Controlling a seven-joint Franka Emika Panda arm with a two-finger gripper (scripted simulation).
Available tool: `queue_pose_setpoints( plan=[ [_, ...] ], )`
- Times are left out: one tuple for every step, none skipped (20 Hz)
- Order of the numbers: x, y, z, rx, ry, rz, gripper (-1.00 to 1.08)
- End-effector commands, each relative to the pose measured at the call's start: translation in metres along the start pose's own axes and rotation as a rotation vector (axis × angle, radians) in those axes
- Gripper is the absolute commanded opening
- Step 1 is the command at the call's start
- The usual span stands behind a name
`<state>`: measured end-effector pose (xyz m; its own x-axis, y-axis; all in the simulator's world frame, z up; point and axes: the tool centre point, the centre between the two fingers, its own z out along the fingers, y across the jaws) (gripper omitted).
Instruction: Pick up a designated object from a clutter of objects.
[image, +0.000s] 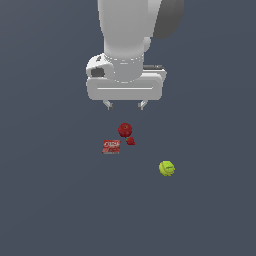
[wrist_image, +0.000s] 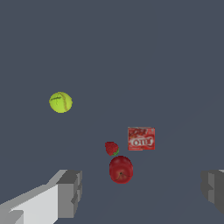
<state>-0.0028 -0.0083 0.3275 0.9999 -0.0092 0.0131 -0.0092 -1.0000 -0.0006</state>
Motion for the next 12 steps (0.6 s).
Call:
queue_pose_setpoints(
  plan=[
    [0.000, 0.000, 0.000, 0.000, 0.000, 0.000, 1.00],
    [0.000, -0.001, 0.000, 0.000, 0.000, -0.002, 1.00],
    [0.000, -0.002, 0.000, -0.002, 0.000, -0.008, 1.00],
    [-0.001, -0.005, 0.000, -0.003, -0.001, -0.017, 1.00],
    [-0.001, -0.009, 0.000, -0.006, -0.001, -0.030, 1.00],
    [-0.002, -0.014, 0.000, -0.009, -0.002, -0.046, 1.00],
    [-0.002, -0.019, -0.001, -0.012, -0.002, -0.063, 1.00],
    [-0.003, -0.023, -0.001, -0.015, -0.003, -0.076, 1.00],
    [-0.003, -0.026, -0.001, -0.016, -0.003, -0.085, 1.00],
    [-0.004, -0.027, -0.001, -0.017, -0.003, -0.089, 1.00],
    [-0.004, -0.028, -0.001, -0.017, -0.003, -0.090, 1.00],
    [-0.004, -0.027, -0.001, -0.017, -0.003, -0.088, 1.00]
  ],
)
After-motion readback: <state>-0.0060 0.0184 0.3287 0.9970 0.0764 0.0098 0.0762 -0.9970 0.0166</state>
